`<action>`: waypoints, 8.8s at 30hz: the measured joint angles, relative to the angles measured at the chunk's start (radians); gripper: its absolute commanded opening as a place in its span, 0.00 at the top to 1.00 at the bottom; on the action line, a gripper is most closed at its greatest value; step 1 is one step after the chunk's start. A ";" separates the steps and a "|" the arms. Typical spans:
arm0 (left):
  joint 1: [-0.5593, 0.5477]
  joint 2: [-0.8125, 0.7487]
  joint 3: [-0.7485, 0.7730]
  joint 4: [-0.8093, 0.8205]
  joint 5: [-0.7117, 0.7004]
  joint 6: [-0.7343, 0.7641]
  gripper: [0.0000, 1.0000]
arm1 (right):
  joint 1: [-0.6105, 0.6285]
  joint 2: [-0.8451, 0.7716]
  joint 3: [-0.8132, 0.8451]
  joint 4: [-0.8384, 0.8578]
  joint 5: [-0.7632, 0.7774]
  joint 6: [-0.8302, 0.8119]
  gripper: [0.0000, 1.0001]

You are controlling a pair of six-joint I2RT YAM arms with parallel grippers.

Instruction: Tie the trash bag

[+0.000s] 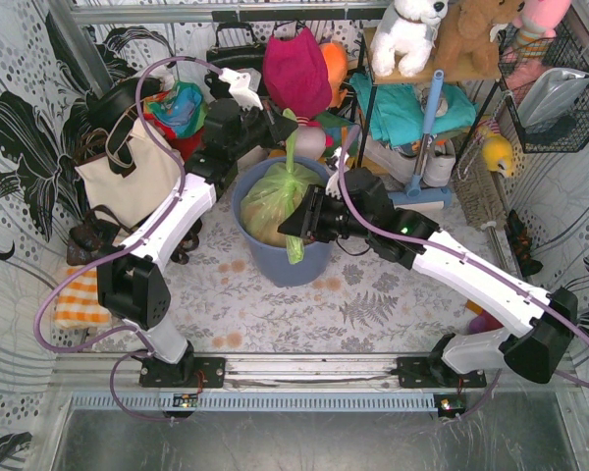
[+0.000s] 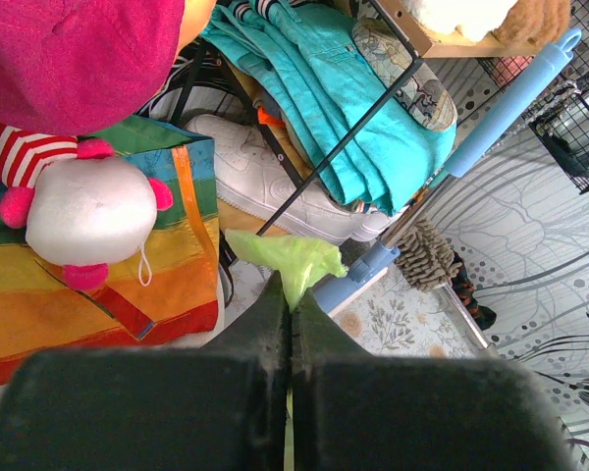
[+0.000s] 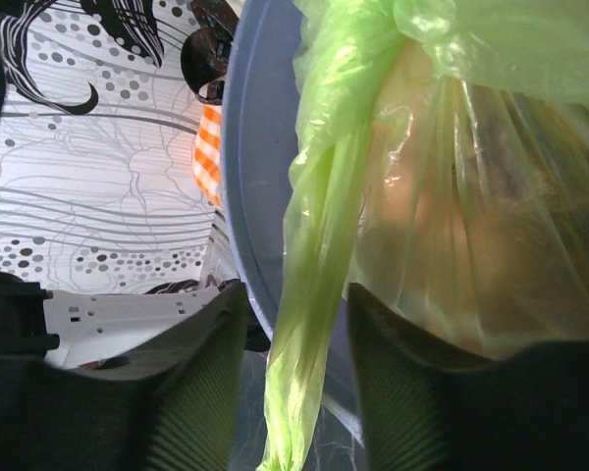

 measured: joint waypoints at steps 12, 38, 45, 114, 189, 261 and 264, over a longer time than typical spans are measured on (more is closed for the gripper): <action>0.000 0.000 0.000 0.001 0.006 -0.001 1.00 | -0.006 0.011 0.000 0.015 -0.086 -0.015 1.00; 0.000 0.018 -0.024 0.005 0.016 -0.002 1.00 | -0.011 -0.109 -0.084 0.215 -0.165 -0.113 1.00; 0.000 -0.045 0.006 0.019 0.024 -0.002 1.00 | -0.012 -0.108 -0.035 0.274 -0.200 -0.120 1.00; 0.003 -0.233 -0.121 0.455 0.376 -0.219 1.00 | -0.011 0.073 0.249 0.297 0.015 -0.188 1.00; 0.020 -0.605 -1.456 0.709 -1.073 0.280 0.02 | -0.684 -0.220 -1.027 0.786 0.826 -0.832 0.03; 0.241 -0.203 -1.387 1.173 -0.522 0.378 0.02 | -0.830 0.225 -1.087 1.521 0.317 -0.980 0.03; 0.241 -0.203 -1.387 1.170 -0.522 0.378 0.02 | -0.830 0.225 -1.087 1.521 0.317 -0.980 0.03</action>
